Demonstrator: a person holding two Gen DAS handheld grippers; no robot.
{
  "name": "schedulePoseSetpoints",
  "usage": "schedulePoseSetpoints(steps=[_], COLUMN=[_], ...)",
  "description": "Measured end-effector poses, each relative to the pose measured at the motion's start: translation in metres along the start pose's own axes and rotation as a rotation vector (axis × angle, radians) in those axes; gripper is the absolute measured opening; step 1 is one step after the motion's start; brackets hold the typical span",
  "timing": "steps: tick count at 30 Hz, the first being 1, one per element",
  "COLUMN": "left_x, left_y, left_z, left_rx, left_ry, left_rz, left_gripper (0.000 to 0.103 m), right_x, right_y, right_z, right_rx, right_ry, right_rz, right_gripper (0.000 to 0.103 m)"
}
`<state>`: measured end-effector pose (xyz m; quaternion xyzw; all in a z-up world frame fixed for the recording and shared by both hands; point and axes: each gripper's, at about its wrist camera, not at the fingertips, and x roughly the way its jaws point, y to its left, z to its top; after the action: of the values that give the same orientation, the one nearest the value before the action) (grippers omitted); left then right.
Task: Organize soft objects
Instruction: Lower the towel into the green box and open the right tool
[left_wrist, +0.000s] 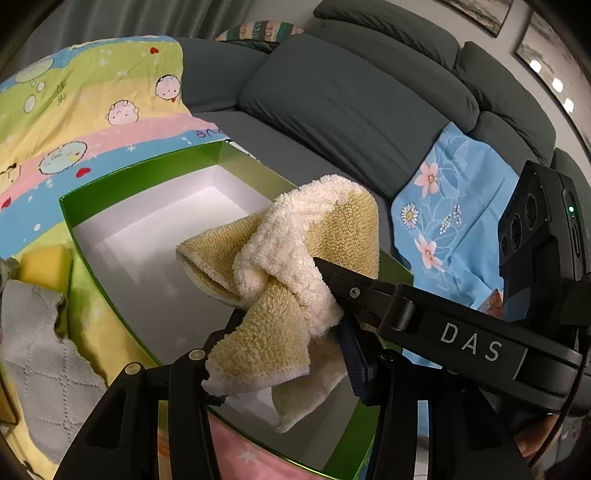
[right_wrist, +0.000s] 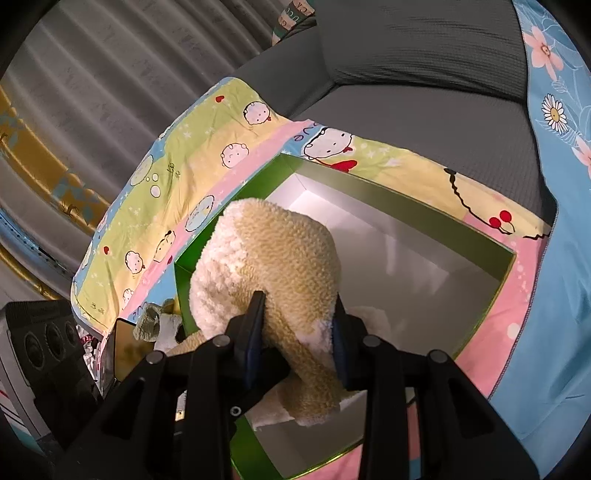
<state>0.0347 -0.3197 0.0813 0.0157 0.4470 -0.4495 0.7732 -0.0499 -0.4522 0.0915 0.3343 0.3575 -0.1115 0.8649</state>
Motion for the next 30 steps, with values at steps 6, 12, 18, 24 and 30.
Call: schedulePoseSetpoints(steps=[6,12,18,24,30], left_x=[0.004,0.004,-0.002,-0.026,-0.050], left_y=[-0.001,0.000,0.000,-0.001,-0.003], left_z=[0.000,0.001,0.001,0.000,-0.005], left_rx=[-0.004,-0.017,-0.033,-0.043,-0.015], left_ry=[0.007,0.014,0.002,-0.086,-0.119], left_rz=[0.000,0.007,0.051,0.092,0.118], left_gripper=[0.050,0.050,0.057,0.077,0.078], right_x=[0.003,0.004,-0.006,-0.019,-0.031], right_y=[0.001,0.002,0.001,0.005,0.016], right_z=[0.000,0.000,0.002,0.003,0.001], right_rx=[-0.002,-0.007,0.002,-0.003,-0.038], right_ry=[0.001,-0.006,-0.060,-0.119,-0.178], right_rz=[-0.040,-0.062,-0.068,0.000,0.013], right_gripper=[0.034,0.036,0.056,0.085,0.095])
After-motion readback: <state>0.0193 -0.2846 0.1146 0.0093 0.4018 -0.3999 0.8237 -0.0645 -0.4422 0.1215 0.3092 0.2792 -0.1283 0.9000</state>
